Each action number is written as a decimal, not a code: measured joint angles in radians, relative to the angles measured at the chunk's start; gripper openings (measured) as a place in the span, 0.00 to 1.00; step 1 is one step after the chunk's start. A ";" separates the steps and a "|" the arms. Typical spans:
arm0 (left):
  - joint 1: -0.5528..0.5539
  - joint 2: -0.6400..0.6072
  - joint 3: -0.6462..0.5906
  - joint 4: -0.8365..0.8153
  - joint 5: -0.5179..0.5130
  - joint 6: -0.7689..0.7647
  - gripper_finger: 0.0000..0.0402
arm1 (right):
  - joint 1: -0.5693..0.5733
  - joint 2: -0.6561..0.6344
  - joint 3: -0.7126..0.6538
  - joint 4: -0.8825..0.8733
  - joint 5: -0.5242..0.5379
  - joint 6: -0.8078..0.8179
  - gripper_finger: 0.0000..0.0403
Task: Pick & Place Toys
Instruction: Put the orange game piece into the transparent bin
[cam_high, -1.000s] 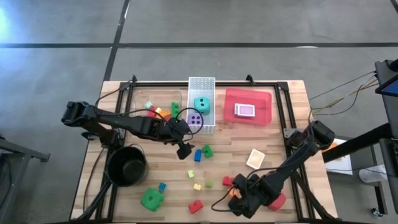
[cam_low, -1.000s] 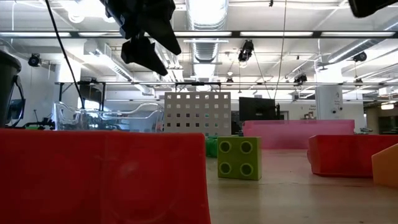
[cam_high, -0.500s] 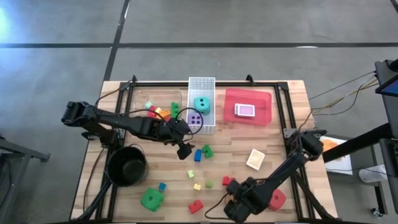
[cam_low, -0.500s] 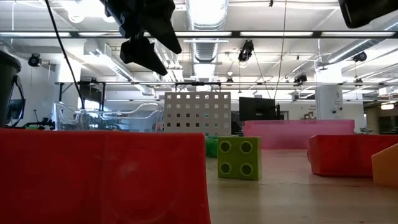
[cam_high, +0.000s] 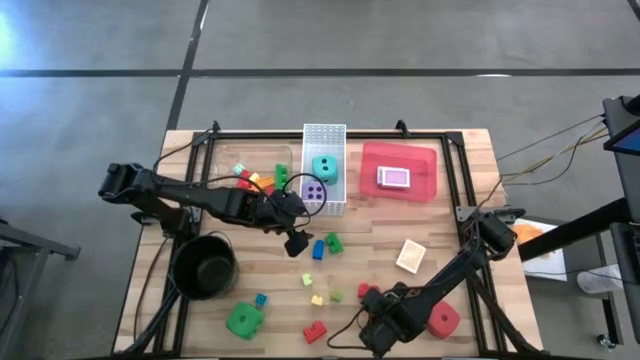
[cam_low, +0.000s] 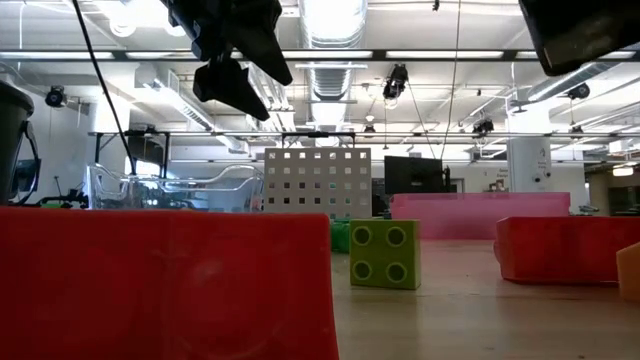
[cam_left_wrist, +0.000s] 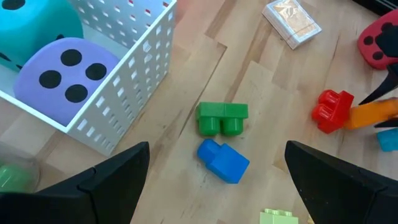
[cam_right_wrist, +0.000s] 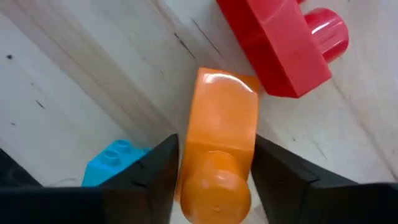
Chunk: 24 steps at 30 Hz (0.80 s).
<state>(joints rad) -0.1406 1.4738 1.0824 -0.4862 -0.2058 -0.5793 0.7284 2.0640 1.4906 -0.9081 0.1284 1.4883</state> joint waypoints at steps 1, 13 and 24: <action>0.000 0.000 0.000 0.000 0.000 0.000 0.94 | 0.000 0.000 -0.002 0.000 -0.003 0.000 0.40; 0.000 0.000 0.000 0.000 0.000 0.001 0.94 | 0.000 -0.008 -0.009 -0.003 0.007 -0.080 0.31; -0.014 -0.004 -0.002 0.169 0.109 0.003 0.94 | 0.034 -0.205 -0.009 -0.009 0.251 -0.277 0.31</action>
<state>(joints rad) -0.1549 1.4696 1.0805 -0.3176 -0.0970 -0.5762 0.7628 1.8589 1.4818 -0.9167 0.3799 1.2113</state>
